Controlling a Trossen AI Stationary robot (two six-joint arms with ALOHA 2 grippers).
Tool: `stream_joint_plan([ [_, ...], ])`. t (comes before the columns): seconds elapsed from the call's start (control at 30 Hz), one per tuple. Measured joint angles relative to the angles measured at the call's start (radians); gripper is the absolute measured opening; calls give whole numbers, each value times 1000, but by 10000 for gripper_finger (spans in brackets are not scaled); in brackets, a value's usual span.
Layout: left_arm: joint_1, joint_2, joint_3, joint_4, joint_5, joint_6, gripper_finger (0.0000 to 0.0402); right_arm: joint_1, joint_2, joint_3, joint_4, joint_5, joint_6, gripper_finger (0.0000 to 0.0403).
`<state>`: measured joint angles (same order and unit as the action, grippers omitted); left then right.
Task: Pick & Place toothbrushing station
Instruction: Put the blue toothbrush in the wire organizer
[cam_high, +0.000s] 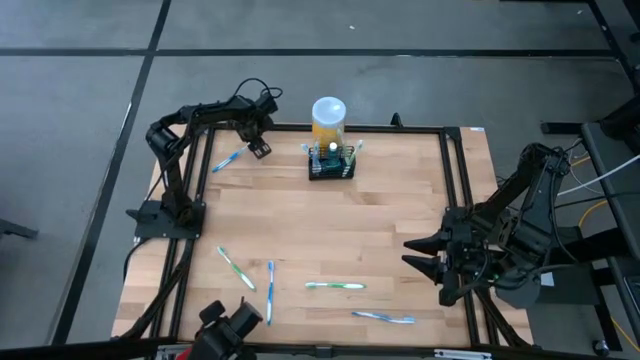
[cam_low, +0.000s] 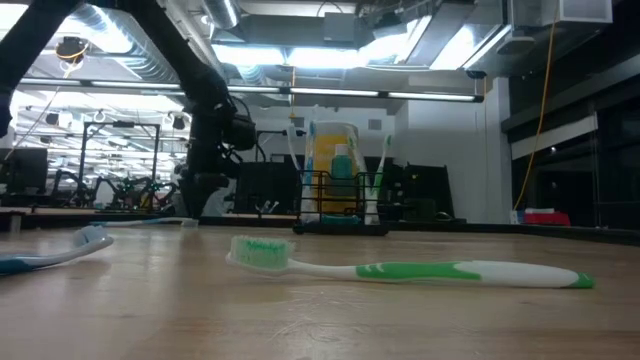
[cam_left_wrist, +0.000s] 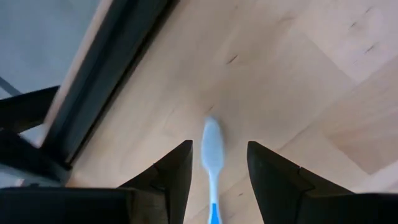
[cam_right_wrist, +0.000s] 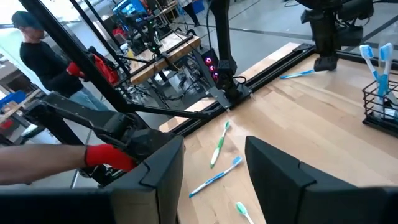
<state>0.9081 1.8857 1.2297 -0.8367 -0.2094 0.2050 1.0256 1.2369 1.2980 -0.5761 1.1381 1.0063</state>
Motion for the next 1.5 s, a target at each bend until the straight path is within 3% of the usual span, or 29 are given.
stream_joint_plan([
  [0.3,0,59,3,1,24,10,142,0,0,0,124,40,-110,175],
  [0.4,-1,60,3,2,30,16,113,0,0,0,141,47,-128,170],
  [0.53,-2,57,2,-1,40,19,37,0,0,0,142,55,-132,161],
  [0.63,-3,49,0,0,52,19,37,0,0,0,147,56,-145,155],
  [0.77,-21,-12,10,10,97,6,37,0,0,0,187,61,-197,149],
  [0.9,-44,-162,47,80,248,-66,37,0,0,0,203,63,-238,143],
  [1.03,-86,-354,46,253,381,-189,37,10,0,0,203,97,-266,137],
  [1.13,-135,-481,9,460,408,-271,37,28,2,0,204,142,-293,133],
  [1.3,-209,-591,-98,728,321,-376,37,67,10,1,203,221,-317,132],
  [1.5,-389,-611,-281,1108,131,-387,37,112,12,1,207,304,-316,132],
])
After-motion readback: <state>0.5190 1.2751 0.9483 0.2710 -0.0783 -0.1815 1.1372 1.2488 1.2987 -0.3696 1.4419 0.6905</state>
